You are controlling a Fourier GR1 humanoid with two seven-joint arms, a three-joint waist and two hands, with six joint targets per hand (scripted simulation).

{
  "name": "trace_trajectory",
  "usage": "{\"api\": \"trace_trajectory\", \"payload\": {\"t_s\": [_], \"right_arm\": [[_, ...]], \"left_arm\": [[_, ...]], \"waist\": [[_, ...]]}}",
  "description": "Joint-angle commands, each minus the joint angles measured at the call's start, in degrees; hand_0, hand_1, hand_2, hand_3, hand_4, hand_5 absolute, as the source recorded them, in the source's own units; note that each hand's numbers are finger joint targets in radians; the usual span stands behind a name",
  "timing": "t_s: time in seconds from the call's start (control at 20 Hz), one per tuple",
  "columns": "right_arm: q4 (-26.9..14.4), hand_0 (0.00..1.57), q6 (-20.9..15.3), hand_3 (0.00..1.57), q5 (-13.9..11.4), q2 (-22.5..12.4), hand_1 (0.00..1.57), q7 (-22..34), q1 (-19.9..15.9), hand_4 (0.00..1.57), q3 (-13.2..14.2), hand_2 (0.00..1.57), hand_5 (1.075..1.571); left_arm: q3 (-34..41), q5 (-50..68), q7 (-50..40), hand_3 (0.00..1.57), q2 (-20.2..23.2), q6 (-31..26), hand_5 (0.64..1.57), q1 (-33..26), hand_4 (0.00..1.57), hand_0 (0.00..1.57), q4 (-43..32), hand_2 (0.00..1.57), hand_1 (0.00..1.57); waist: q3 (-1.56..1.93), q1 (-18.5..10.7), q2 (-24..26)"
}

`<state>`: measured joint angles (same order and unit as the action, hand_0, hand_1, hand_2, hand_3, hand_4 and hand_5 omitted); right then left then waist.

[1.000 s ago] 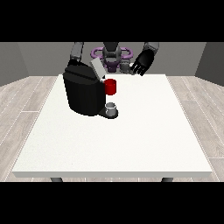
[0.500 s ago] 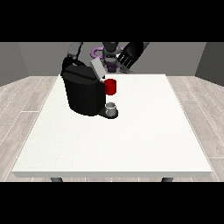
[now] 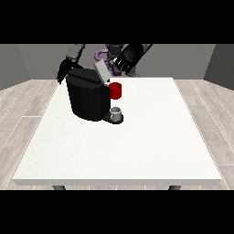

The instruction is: Insert the coffee pod into the coffee machine and close the lid

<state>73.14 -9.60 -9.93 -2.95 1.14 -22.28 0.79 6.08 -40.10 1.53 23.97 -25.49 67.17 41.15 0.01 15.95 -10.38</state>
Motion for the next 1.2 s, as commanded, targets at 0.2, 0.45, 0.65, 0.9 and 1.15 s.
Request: {"api": "trace_trajectory", "payload": {"t_s": [0.2,0.45,0.65,0.9,1.15], "right_arm": [[0.53,0.00,-0.10,0.00,0.13,-1.58,0.00,-0.76,-3.32,0.06,1.68,0.00,1.571],[-0.61,0.00,0.40,0.00,0.76,-1.69,0.00,-1.33,-1.41,0.00,2.19,0.00,1.571],[1.05,0.00,0.56,0.00,1.35,-2.21,0.00,1.08,-3.73,0.19,2.80,0.00,1.571],[-0.24,0.00,-1.15,0.00,0.78,-1.30,0.00,-0.86,-4.41,0.00,3.07,0.00,1.571],[-0.91,0.00,-1.09,0.00,0.55,-1.02,0.00,-2.77,-3.28,0.16,2.71,0.00,1.571]], "left_arm": [[0.53,-0.83,0.15,1.25,0.72,1.01,1.571,3.78,0.49,1.20,-1.41,1.29,1.20],[0.29,-1.05,1.47,1.23,0.75,0.43,1.571,3.36,0.47,1.19,-1.92,1.26,1.19],[0.01,-1.84,2.65,1.22,0.81,1.41,1.571,2.51,0.43,1.24,-3.35,1.29,1.24],[0.19,-1.49,3.88,1.20,0.91,0.25,1.571,4.16,0.44,1.19,-3.41,1.23,1.19],[1.12,-1.65,3.77,1.19,2.96,0.03,1.571,6.82,0.42,1.17,-3.82,1.23,1.17]], "waist": [[0.02,1.15,-5.38],[0.02,0.73,-5.33],[0.00,1.20,-6.21],[0.01,-0.08,-7.42],[0.02,1.10,-8.50]]}}
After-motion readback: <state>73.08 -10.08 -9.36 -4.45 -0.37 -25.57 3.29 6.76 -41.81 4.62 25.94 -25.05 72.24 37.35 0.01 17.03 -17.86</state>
